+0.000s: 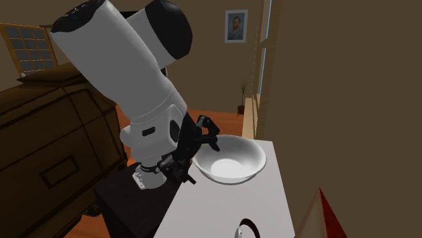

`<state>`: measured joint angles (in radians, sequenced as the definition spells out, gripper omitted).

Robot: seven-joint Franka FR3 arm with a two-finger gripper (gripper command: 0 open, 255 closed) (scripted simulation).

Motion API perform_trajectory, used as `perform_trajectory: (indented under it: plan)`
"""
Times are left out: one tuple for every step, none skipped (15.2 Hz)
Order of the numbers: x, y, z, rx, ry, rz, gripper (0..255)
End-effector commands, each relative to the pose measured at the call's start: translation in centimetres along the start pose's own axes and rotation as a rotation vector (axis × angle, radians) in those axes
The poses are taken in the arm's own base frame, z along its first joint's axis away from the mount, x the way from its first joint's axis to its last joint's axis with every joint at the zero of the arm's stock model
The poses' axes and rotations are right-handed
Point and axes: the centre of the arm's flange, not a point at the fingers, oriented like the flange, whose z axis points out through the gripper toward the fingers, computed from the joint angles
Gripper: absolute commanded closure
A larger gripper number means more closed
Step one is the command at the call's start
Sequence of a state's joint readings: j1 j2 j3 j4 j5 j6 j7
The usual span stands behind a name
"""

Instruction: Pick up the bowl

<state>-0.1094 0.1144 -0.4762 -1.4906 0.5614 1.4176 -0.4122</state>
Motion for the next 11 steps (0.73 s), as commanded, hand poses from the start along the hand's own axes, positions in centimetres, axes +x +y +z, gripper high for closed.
perform_trajectory:
  plan:
    - [0.0,0.6,0.8,0.001,0.001,0.000,0]
    - [0.0,0.8,1.2,0.001,0.001,0.000,0]
    - [0.0,1.3,1.9,0.001,0.001,0.000,0]
    - [0.0,1.3,1.9,0.001,0.001,0.000,0]
    - [-0.1,1.3,1.9,0.001,0.001,0.000,0]
    - [0.0,1.3,2.0,0.001,0.001,0.000,255]
    - [-0.1,1.3,2.0,0.001,0.001,0.000,255]
    - [-0.1,1.3,2.0,0.001,0.001,0.000,255]
    - [-0.1,1.3,2.0,0.001,0.001,0.000,255]
    - [0.0,1.3,2.0,0.001,0.001,0.000,255]
    - [-0.1,1.3,2.0,0.001,0.001,0.000,255]
